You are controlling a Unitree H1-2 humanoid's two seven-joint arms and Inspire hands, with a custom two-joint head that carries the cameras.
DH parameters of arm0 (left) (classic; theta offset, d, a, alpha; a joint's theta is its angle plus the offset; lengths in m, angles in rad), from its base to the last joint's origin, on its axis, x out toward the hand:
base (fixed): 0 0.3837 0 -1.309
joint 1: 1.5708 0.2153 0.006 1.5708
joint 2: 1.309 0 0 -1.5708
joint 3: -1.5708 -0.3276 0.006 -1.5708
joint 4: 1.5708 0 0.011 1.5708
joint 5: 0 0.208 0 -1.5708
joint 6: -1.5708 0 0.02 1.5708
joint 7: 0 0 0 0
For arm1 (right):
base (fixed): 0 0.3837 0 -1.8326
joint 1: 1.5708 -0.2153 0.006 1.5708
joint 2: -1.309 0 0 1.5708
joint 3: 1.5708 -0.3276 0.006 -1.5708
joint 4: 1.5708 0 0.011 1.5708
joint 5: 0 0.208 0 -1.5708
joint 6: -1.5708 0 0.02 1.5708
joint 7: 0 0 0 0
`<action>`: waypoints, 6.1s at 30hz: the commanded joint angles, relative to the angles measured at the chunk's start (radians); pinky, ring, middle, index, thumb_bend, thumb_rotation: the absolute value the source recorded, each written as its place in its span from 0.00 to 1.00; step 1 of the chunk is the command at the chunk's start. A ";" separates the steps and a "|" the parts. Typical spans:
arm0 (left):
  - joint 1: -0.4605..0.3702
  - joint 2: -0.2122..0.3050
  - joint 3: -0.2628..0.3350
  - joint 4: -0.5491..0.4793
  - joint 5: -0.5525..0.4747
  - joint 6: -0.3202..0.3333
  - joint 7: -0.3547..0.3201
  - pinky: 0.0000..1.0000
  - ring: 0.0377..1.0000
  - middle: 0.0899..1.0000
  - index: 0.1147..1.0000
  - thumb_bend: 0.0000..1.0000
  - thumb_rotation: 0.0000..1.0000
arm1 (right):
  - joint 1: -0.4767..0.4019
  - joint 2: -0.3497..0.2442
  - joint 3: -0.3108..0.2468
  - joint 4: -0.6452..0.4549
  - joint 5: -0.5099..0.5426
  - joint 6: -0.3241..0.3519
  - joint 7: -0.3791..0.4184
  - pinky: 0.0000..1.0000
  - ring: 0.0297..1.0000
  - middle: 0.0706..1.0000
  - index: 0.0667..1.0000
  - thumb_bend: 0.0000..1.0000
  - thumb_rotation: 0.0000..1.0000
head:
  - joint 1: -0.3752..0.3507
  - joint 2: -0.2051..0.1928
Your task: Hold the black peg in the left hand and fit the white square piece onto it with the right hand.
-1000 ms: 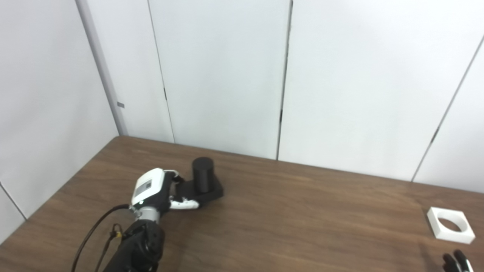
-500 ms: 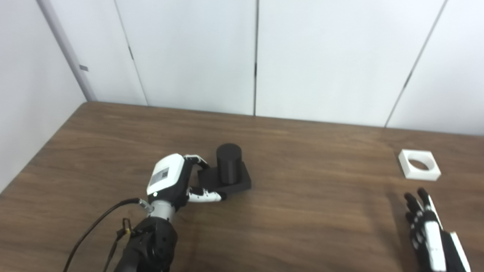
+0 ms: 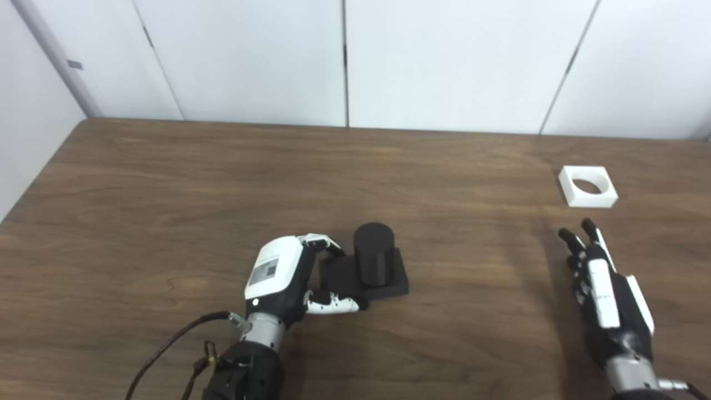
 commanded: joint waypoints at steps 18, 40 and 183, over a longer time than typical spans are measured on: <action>0.044 0.013 -0.129 0.041 0.077 -0.184 0.060 0.93 0.82 0.75 0.42 0.51 0.05 | -0.006 0.040 0.016 -0.073 -0.028 0.055 -0.017 1.00 0.99 0.89 1.00 0.58 0.93 | -0.047 0.033; 0.057 0.022 -0.128 0.070 0.111 -0.198 0.075 0.93 0.83 0.75 0.42 0.51 0.05 | -0.128 -0.164 0.000 -0.195 -0.241 0.190 0.047 1.00 0.95 0.90 0.95 0.65 0.54 | -0.202 0.024; 0.052 -0.064 -0.170 0.058 0.158 -0.109 -0.022 0.95 0.84 0.75 0.42 0.51 0.05 | -0.787 -0.574 0.332 -0.184 -0.849 0.041 0.946 0.78 0.84 0.70 0.45 0.52 0.13 | -0.140 -0.004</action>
